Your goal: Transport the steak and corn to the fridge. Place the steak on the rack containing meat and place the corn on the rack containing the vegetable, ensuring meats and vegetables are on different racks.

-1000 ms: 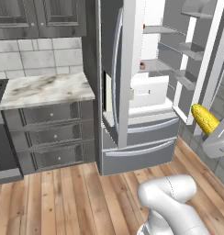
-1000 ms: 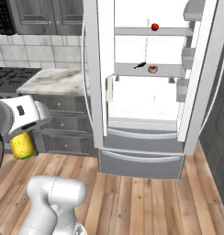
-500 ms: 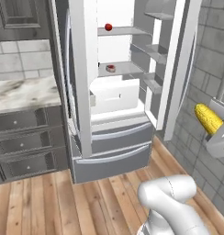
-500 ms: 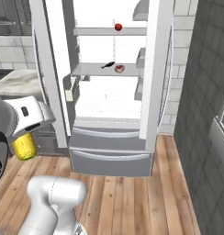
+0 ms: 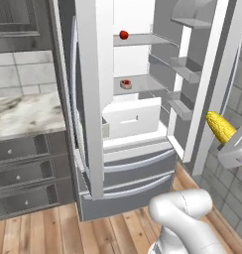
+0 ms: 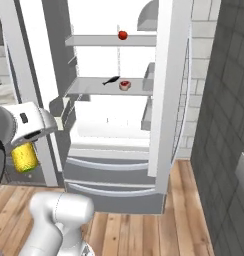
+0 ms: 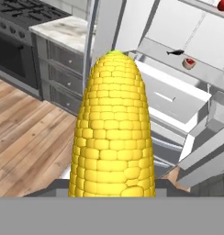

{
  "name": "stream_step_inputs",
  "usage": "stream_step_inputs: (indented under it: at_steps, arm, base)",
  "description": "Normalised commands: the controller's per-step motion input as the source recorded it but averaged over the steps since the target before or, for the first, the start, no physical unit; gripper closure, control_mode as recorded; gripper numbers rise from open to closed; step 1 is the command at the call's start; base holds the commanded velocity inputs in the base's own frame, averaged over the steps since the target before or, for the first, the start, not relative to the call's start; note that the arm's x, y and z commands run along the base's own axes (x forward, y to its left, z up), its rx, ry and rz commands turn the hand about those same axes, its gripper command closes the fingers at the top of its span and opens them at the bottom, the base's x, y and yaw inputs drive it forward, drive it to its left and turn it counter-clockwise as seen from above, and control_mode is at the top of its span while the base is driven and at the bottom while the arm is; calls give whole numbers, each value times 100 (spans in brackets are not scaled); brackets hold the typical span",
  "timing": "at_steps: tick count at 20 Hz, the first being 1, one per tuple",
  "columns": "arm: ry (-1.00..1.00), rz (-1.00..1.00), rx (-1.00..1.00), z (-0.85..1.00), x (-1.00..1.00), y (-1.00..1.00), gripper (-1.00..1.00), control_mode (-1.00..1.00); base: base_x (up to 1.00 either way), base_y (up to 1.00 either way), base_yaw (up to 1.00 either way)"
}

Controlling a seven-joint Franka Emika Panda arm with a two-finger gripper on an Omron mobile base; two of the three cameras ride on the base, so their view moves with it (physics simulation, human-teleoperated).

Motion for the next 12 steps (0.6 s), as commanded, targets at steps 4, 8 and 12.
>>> stream_step_inputs:
  at_steps: [4, 8, 12]
  arm:
    - [0, 0, 0, 0, 0, 0, 100, 100]
    - [0, 0, 0, 0, 0, 0, 100, 100]
    - [0, 0, 0, 0, 0, 0, 100, 100]
  base:
    - [0, -26, 4]
    - [23, 0, 11]
    - [36, -41, 29]
